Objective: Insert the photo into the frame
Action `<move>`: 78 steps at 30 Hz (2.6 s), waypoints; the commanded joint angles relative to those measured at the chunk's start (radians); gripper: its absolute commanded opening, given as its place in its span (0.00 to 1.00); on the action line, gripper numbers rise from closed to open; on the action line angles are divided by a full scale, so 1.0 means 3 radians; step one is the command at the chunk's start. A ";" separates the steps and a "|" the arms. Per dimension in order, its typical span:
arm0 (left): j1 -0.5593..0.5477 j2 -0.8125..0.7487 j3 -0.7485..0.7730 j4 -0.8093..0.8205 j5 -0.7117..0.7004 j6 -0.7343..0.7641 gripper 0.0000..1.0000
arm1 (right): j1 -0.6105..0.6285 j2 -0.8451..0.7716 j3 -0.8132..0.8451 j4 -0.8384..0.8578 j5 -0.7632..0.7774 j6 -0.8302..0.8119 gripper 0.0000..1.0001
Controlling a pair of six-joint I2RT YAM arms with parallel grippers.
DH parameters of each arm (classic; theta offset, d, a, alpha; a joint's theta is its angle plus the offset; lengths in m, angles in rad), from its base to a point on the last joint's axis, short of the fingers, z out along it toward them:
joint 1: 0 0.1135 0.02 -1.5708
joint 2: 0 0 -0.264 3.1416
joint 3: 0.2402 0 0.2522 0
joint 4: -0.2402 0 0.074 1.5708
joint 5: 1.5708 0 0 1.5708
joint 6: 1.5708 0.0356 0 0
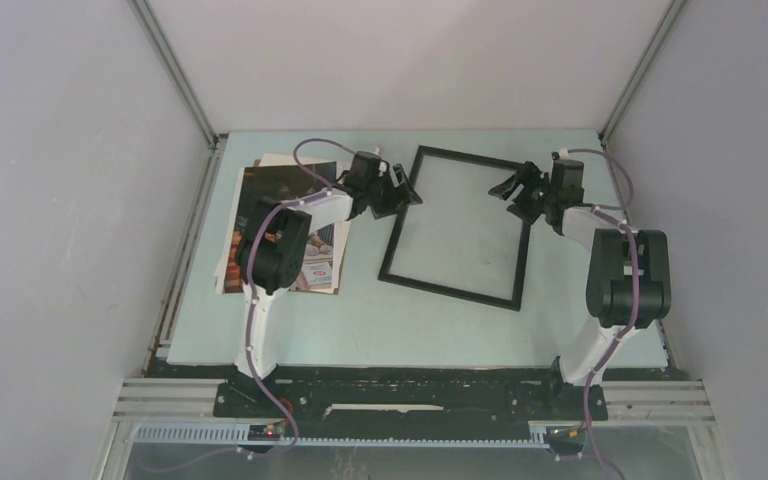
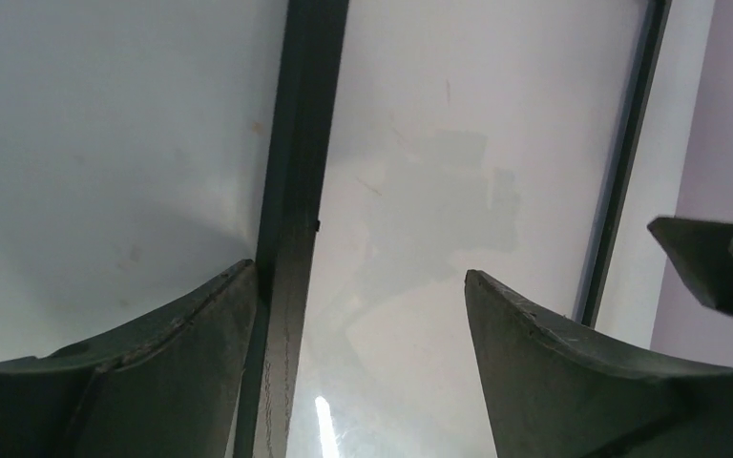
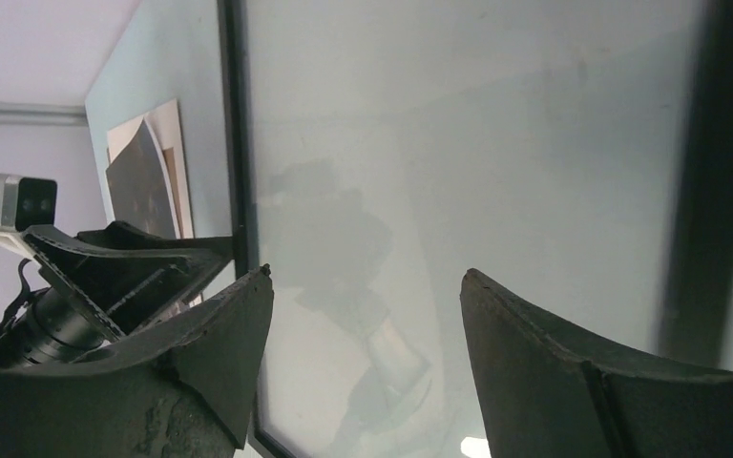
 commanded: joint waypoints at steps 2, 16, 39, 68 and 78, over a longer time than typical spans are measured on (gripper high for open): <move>-0.0142 -0.0593 -0.0127 -0.0429 0.0142 0.0309 0.83 | 0.0196 -0.0253 0.0007 0.0158 0.0011 -0.0032 0.80; 0.0802 -0.4142 -0.2305 -0.1528 -0.0869 0.0708 0.88 | 0.1948 0.0250 0.0046 0.0934 -0.0410 0.1379 0.69; 0.0817 -0.4996 -0.1729 -0.1935 -0.0654 0.1638 0.92 | 0.2970 0.1263 0.0154 0.1537 -0.0234 0.2171 0.44; 0.0817 -0.5043 -0.2085 -0.1726 -0.0588 0.1772 0.91 | 0.2833 0.1624 0.0664 0.1681 -0.0542 0.2182 0.22; 0.0817 -0.5043 -0.2101 -0.1726 -0.0581 0.1772 0.91 | 0.2798 0.1877 0.1235 0.1239 -0.0461 0.2117 0.28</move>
